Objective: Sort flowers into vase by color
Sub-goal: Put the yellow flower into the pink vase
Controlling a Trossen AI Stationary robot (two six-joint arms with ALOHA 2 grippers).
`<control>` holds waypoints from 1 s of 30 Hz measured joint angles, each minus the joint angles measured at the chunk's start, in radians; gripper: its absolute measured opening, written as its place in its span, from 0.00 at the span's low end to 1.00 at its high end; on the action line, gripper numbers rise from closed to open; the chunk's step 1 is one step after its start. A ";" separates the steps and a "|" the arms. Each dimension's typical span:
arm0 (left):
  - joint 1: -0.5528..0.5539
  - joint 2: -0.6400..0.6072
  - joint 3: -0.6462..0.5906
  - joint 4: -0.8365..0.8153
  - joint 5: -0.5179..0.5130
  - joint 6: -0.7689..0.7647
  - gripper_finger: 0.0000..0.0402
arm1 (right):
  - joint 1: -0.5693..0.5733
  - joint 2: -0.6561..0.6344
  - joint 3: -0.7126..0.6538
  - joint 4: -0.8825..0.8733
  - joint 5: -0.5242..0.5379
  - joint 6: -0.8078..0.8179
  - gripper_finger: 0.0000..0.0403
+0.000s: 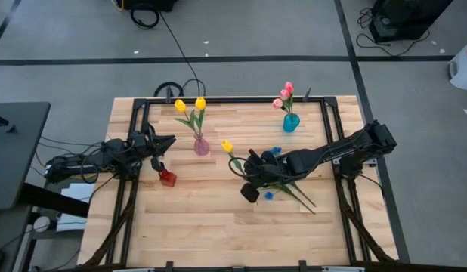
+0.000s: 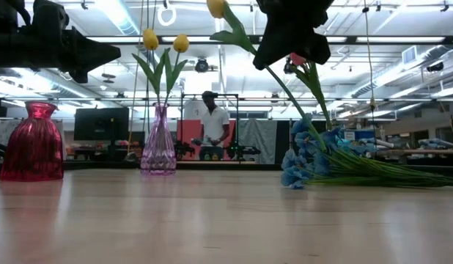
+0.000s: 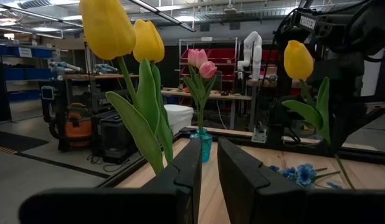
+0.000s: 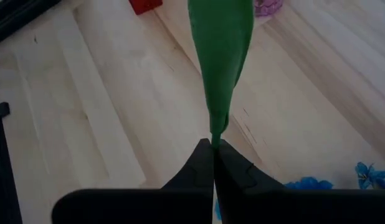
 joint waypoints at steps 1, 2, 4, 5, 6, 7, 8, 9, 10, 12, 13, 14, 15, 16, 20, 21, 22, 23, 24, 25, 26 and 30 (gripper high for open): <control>0.000 0.000 0.000 0.000 0.000 0.000 0.14 | 0.000 0.000 0.000 0.001 0.000 0.000 0.02; 0.000 0.000 0.000 0.000 0.000 0.000 0.14 | 0.000 0.000 0.000 0.002 0.000 0.000 0.02; 0.000 0.000 0.000 0.000 0.000 0.000 0.14 | 0.000 0.000 0.000 0.009 0.000 0.001 0.02; 0.000 0.000 0.000 0.000 0.000 0.000 0.14 | 0.000 0.000 0.000 0.015 0.000 0.000 0.02; 0.000 0.000 0.000 0.000 0.000 0.000 0.14 | 0.000 0.000 0.000 0.021 0.000 0.000 0.02; 0.000 0.000 0.000 0.000 0.000 0.000 0.14 | 0.000 0.000 0.000 0.026 0.000 0.000 0.02; 0.000 0.000 0.000 0.000 0.000 0.000 0.14 | 0.000 0.000 0.000 0.030 0.000 0.000 0.02; 0.000 0.000 0.000 0.000 0.000 0.000 0.14 | 0.000 0.000 0.000 0.031 0.000 0.000 0.02; 0.000 0.000 0.000 0.000 0.000 0.000 0.14 | 0.000 0.000 0.000 0.030 0.000 0.000 0.02; 0.000 0.000 0.000 0.000 0.000 0.000 0.14 | 0.000 0.000 0.000 0.030 -0.001 -0.001 0.02; 0.000 0.000 0.000 0.000 0.000 0.000 0.14 | 0.000 0.000 0.000 0.030 0.000 -0.001 0.02; 0.000 0.000 0.000 0.000 0.000 0.000 0.14 | 0.000 0.000 0.000 0.031 0.000 -0.001 0.02; 0.000 0.000 0.000 0.000 0.000 0.000 0.14 | 0.000 0.000 0.000 0.030 0.000 -0.002 0.02; 0.000 0.000 0.000 0.000 0.000 0.000 0.14 | 0.000 0.000 0.000 0.031 0.000 -0.004 0.02; 0.000 0.000 0.000 0.000 0.000 0.000 0.14 | 0.000 0.000 0.000 0.067 0.000 -0.027 0.02; 0.000 0.000 0.000 0.000 0.000 0.000 0.14 | 0.000 0.000 0.000 0.086 0.000 -0.043 0.02; 0.000 0.000 0.000 0.000 0.000 0.000 0.14 | 0.000 0.000 0.000 0.112 0.002 -0.063 0.02; 0.000 0.000 0.000 0.000 0.000 0.000 0.14 | -0.001 0.000 0.000 0.142 0.007 -0.087 0.02; 0.000 0.000 0.000 0.000 0.000 0.000 0.14 | -0.004 0.000 0.000 0.178 0.015 -0.117 0.02; 0.000 0.000 0.000 0.000 0.000 0.000 0.14 | -0.007 0.000 0.000 0.217 0.027 -0.152 0.02; 0.000 0.000 0.000 0.000 0.000 0.000 0.14 | -0.011 0.000 0.000 0.260 0.042 -0.192 0.02; 0.000 0.000 0.000 0.000 0.000 0.000 0.14 | -0.037 0.010 0.000 0.462 0.140 -0.384 0.02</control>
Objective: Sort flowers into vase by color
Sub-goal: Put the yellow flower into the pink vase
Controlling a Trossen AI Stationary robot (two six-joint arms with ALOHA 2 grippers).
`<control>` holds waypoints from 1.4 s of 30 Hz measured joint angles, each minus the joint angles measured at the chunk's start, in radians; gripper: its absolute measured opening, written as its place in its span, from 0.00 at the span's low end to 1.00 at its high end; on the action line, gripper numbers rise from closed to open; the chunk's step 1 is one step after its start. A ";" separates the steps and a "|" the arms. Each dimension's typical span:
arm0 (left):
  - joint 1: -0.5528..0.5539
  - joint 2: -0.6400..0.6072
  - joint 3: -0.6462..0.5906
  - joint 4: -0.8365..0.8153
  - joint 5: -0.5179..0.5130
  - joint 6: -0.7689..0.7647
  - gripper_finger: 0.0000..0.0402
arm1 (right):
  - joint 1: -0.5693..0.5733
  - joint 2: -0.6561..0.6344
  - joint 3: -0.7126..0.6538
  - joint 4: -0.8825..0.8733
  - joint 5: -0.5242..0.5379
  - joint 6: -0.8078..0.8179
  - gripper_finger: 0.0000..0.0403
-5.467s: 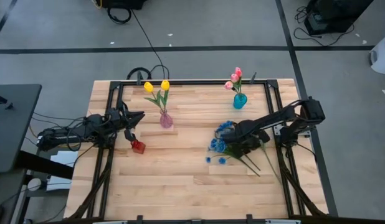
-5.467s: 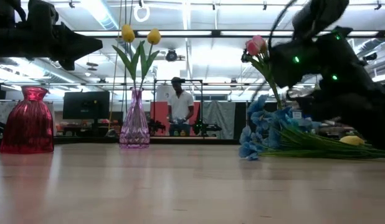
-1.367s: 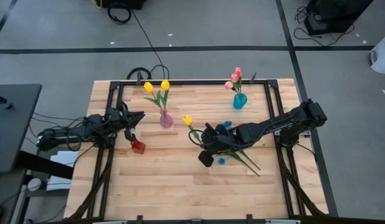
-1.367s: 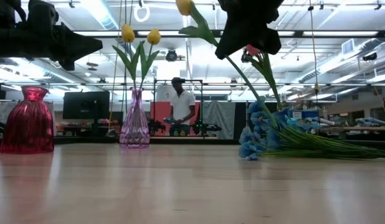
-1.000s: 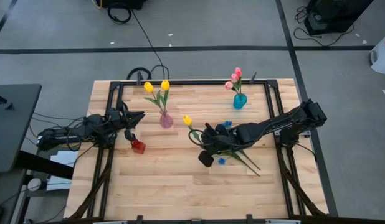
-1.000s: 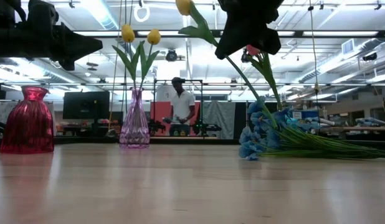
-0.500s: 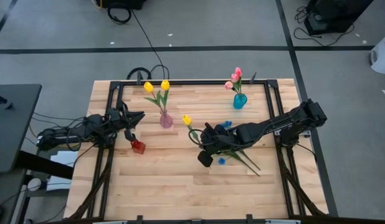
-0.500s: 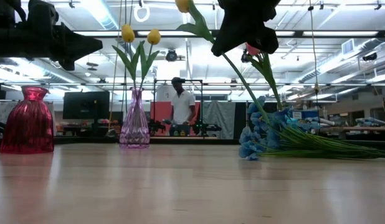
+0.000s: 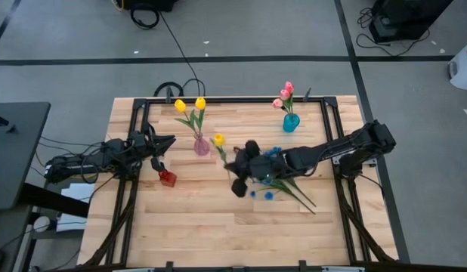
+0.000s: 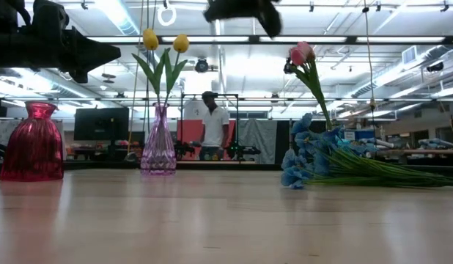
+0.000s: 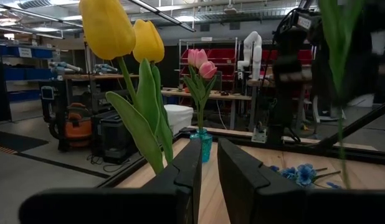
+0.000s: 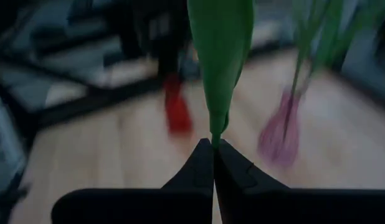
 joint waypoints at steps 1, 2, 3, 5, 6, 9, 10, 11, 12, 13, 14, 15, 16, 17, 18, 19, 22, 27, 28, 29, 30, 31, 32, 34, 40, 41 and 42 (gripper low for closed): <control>0.000 0.000 0.000 0.000 0.000 0.000 0.14 | -0.010 0.004 0.000 0.061 0.015 -0.055 0.02; 0.000 0.000 0.000 0.000 0.000 0.000 0.14 | -0.021 0.016 0.000 0.110 0.021 -0.109 0.02; 0.000 0.000 0.000 0.000 0.000 0.000 0.14 | -0.035 0.033 0.001 0.184 0.025 -0.158 0.02; 0.000 0.000 0.000 -0.001 0.000 0.000 0.14 | -0.061 0.064 0.001 0.304 0.024 -0.260 0.02; 0.000 0.000 0.000 0.000 0.000 0.000 0.14 | -0.074 0.083 0.001 0.376 0.023 -0.312 0.02; 0.000 0.000 0.000 -0.005 0.000 0.001 0.14 | -0.111 0.127 0.001 0.556 0.020 -0.449 0.02; 0.000 0.000 0.000 -0.006 -0.001 0.001 0.14 | -0.123 0.139 0.000 0.600 0.018 -0.486 0.02; 0.000 0.000 0.000 -0.007 -0.001 0.001 0.14 | -0.135 0.152 0.001 0.651 0.019 -0.515 0.02; 0.000 0.000 0.000 -0.007 0.000 0.004 0.14 | -0.146 0.155 0.000 0.670 0.018 -0.540 0.02; 0.000 0.000 0.000 -0.007 -0.001 0.005 0.14 | -0.157 0.162 0.000 0.686 0.018 -0.560 0.02; 0.000 0.000 0.000 -0.007 -0.001 0.006 0.14 | -0.167 0.172 0.001 0.721 0.019 -0.574 0.02; 0.000 0.000 0.000 -0.007 -0.001 0.006 0.14 | -0.176 0.174 0.001 0.725 0.020 -0.588 0.02; 0.000 0.000 0.000 -0.007 0.000 0.006 0.14 | -0.184 0.178 0.000 0.731 0.020 -0.596 0.02; 0.000 0.000 0.000 -0.007 -0.001 0.006 0.14 | -0.193 0.186 0.000 0.754 0.011 -0.602 0.02; 0.000 0.000 0.000 -0.007 -0.001 0.006 0.14 | -0.202 0.188 0.000 0.760 -0.002 -0.607 0.02; 0.000 0.000 0.000 -0.006 0.000 0.007 0.14 | -0.210 0.188 0.000 0.762 -0.012 -0.608 0.02; 0.000 0.000 0.000 -0.004 -0.001 0.007 0.14 | -0.231 0.188 0.000 0.766 -0.028 -0.604 0.02; 0.000 0.000 0.000 0.004 -0.001 0.007 0.14 | -0.266 0.188 0.000 0.745 -0.064 -0.551 0.02; 0.000 0.000 0.000 0.006 -0.001 0.007 0.14 | -0.274 0.187 0.000 0.724 -0.082 -0.521 0.02; 0.000 0.000 0.000 0.007 -0.001 0.007 0.14 | -0.280 0.187 0.000 0.700 -0.091 -0.499 0.02; 0.000 0.000 0.000 0.007 -0.001 0.008 0.14 | -0.283 0.187 0.000 0.681 -0.095 -0.489 0.02; 0.000 0.000 0.000 0.006 -0.001 0.008 0.14 | -0.286 0.188 0.000 0.675 -0.091 -0.488 0.02; 0.000 0.000 0.000 0.006 -0.001 0.008 0.14 | -0.286 0.188 0.000 0.677 -0.078 -0.491 0.02; 0.000 0.000 0.000 0.007 -0.001 0.008 0.14 | -0.284 0.188 0.020 0.658 -0.074 -0.496 0.02; 0.000 0.000 0.000 0.011 -0.001 0.008 0.14 | -0.285 0.203 0.123 0.519 -0.084 -0.485 0.02; 0.000 0.000 0.000 0.011 -0.001 0.008 0.14 | -0.288 0.208 0.138 0.495 -0.092 -0.484 0.02; 0.000 0.000 0.000 0.013 -0.001 0.008 0.14 | -0.290 0.226 0.164 0.482 -0.100 -0.481 0.02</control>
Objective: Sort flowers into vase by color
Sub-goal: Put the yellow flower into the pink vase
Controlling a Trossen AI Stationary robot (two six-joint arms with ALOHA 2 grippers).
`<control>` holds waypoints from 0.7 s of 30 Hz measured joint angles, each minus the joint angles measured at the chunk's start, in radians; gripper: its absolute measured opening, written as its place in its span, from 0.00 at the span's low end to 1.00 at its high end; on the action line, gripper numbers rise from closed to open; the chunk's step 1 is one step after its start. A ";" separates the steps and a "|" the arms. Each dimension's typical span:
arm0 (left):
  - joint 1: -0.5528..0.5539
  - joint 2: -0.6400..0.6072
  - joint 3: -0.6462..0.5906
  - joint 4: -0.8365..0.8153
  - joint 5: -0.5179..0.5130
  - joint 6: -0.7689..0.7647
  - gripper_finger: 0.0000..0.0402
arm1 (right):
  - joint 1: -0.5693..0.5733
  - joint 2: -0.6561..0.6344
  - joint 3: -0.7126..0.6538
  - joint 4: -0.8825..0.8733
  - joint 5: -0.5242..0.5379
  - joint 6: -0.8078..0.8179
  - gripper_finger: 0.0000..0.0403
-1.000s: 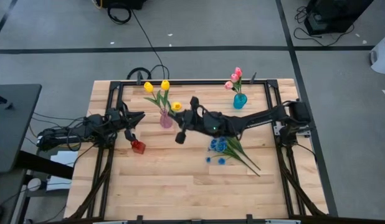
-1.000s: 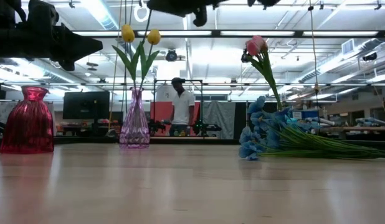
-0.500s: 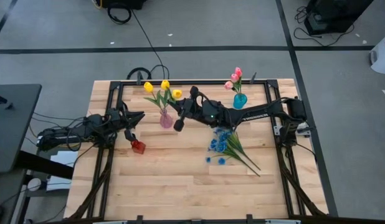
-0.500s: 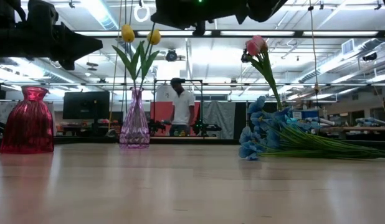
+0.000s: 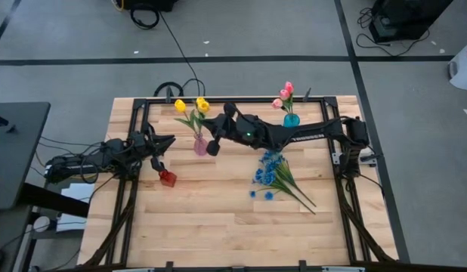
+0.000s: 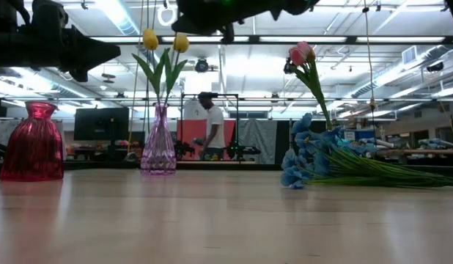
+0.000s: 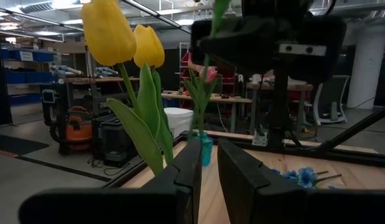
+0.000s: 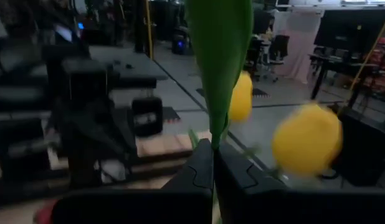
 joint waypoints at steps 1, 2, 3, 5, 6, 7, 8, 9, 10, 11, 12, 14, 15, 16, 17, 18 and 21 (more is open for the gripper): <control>0.000 0.000 0.000 0.003 0.000 0.000 0.14 | -0.002 0.012 0.027 -0.015 -0.006 0.008 0.02; 0.000 0.000 0.000 0.002 0.000 0.000 0.14 | -0.004 0.029 0.047 -0.053 -0.009 0.011 0.02; 0.000 0.001 0.000 0.004 0.000 0.000 0.14 | -0.006 0.049 0.072 -0.077 -0.006 0.012 0.02; 0.000 0.002 0.000 0.004 0.000 0.000 0.14 | -0.007 0.097 0.125 -0.149 -0.008 0.012 0.02; 0.000 0.002 0.000 0.003 0.000 0.000 0.14 | -0.007 0.118 0.151 -0.181 -0.007 0.011 0.02; 0.000 0.002 0.000 0.001 0.000 0.000 0.14 | -0.007 0.138 0.178 -0.213 -0.008 0.010 0.02; 0.000 0.002 0.000 -0.002 0.000 0.000 0.14 | -0.007 0.158 0.206 -0.222 -0.007 0.007 0.02; 0.000 0.002 0.000 -0.002 0.000 0.000 0.14 | -0.008 0.167 0.230 -0.240 -0.007 0.006 0.02; 0.000 0.002 0.000 -0.003 0.000 0.000 0.14 | -0.008 0.180 0.252 -0.263 -0.001 0.004 0.02; 0.000 0.002 0.000 -0.004 0.000 0.000 0.14 | -0.009 0.189 0.273 -0.266 0.002 0.004 0.02; 0.000 0.002 0.000 -0.004 0.000 0.000 0.14 | -0.011 0.191 0.282 -0.285 0.002 0.004 0.02; 0.000 0.002 0.000 -0.004 0.000 0.000 0.14 | -0.013 0.206 0.284 -0.283 0.006 0.009 0.02; 0.000 0.002 0.000 -0.004 0.000 0.000 0.14 | -0.016 0.210 0.284 -0.299 0.008 0.017 0.02; 0.000 0.003 0.000 -0.003 0.000 0.000 0.14 | -0.018 0.214 0.282 -0.319 0.012 0.024 0.02; 0.000 0.003 0.000 -0.002 0.000 0.000 0.14 | -0.020 0.226 0.282 -0.314 0.012 0.030 0.02; 0.000 0.003 0.000 -0.002 -0.001 0.000 0.14 | -0.023 0.232 0.282 -0.314 0.013 0.038 0.02; 0.000 0.003 0.000 -0.003 -0.001 0.000 0.14 | -0.033 0.245 0.282 -0.344 0.009 0.063 0.04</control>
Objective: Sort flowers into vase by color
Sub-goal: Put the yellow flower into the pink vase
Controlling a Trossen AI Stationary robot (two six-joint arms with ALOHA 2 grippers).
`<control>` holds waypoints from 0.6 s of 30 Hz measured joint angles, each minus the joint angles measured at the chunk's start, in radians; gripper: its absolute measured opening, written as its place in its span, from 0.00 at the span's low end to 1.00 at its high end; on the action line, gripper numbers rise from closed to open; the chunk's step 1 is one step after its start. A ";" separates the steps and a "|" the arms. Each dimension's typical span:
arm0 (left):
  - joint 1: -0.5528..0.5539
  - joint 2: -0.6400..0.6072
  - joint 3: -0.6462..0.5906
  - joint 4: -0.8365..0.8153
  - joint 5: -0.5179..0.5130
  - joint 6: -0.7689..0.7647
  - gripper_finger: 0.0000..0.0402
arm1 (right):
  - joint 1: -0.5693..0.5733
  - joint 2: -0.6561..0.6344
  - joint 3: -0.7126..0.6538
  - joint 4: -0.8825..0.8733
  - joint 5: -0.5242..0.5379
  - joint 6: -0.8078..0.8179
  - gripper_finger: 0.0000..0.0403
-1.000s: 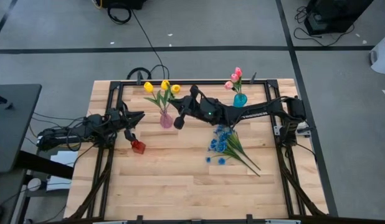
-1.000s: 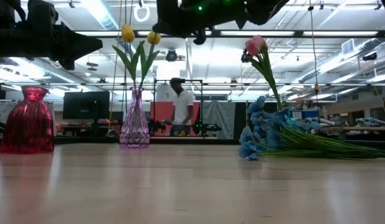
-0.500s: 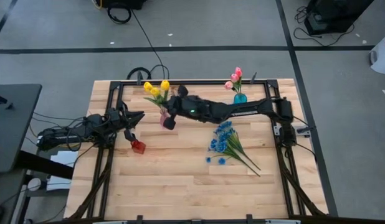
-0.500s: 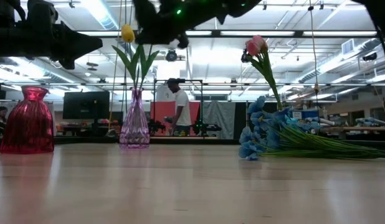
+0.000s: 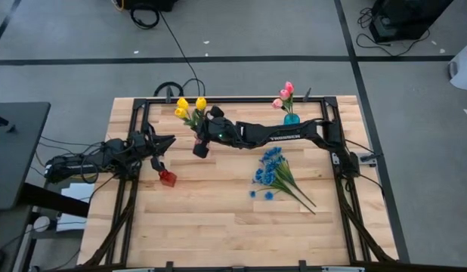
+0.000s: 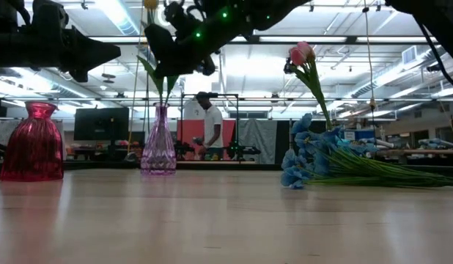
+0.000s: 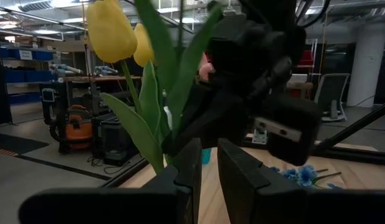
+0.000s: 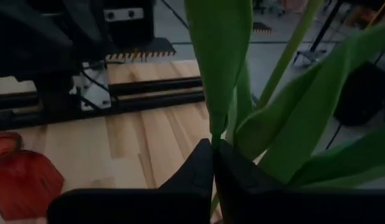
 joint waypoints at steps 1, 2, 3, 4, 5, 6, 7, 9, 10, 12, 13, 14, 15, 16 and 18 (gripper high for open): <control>0.000 0.000 0.000 -0.001 0.001 0.000 0.14 | -0.003 0.012 0.000 0.003 0.000 0.008 0.05; 0.000 0.000 0.000 -0.001 0.001 0.000 0.14 | -0.007 0.015 0.000 -0.005 0.000 0.018 0.07; 0.000 0.000 0.000 -0.001 0.001 0.000 0.14 | -0.009 0.017 -0.001 -0.026 0.000 0.029 0.09; 0.000 0.000 0.000 -0.002 0.001 0.000 0.14 | -0.011 0.023 -0.002 -0.036 -0.002 0.037 0.11; 0.000 0.000 0.000 -0.003 0.001 0.000 0.14 | -0.012 0.026 -0.002 -0.037 -0.009 0.044 0.13; 0.000 0.000 0.000 -0.003 0.001 0.000 0.14 | -0.014 0.026 -0.002 -0.045 -0.014 0.051 0.15; 0.000 0.000 0.000 -0.003 0.001 0.000 0.14 | -0.014 0.026 -0.002 -0.058 -0.014 0.060 0.17; 0.000 0.000 0.000 -0.005 0.001 0.000 0.14 | -0.015 0.026 -0.002 -0.075 -0.015 0.064 0.21; 0.000 0.000 0.000 -0.007 0.001 0.000 0.14 | -0.015 0.026 -0.002 -0.086 -0.016 0.064 0.22; 0.000 0.000 0.000 -0.006 0.001 0.000 0.14 | -0.015 0.025 -0.002 -0.101 -0.016 0.064 0.24; 0.000 0.000 0.000 -0.007 0.001 0.000 0.14 | -0.015 0.020 -0.002 -0.114 -0.016 0.066 0.25; 0.000 0.000 0.000 -0.006 0.001 0.000 0.14 | -0.014 0.013 -0.002 -0.126 -0.016 0.070 0.26; 0.000 0.000 0.000 -0.006 0.001 0.000 0.14 | -0.013 0.003 -0.001 -0.140 -0.016 0.074 0.27; 0.000 0.000 0.000 -0.006 0.001 0.000 0.14 | -0.012 -0.006 0.004 -0.166 -0.015 0.081 0.27; 0.000 0.000 0.000 -0.006 0.001 0.000 0.14 | -0.010 -0.026 0.017 -0.217 -0.015 0.098 0.28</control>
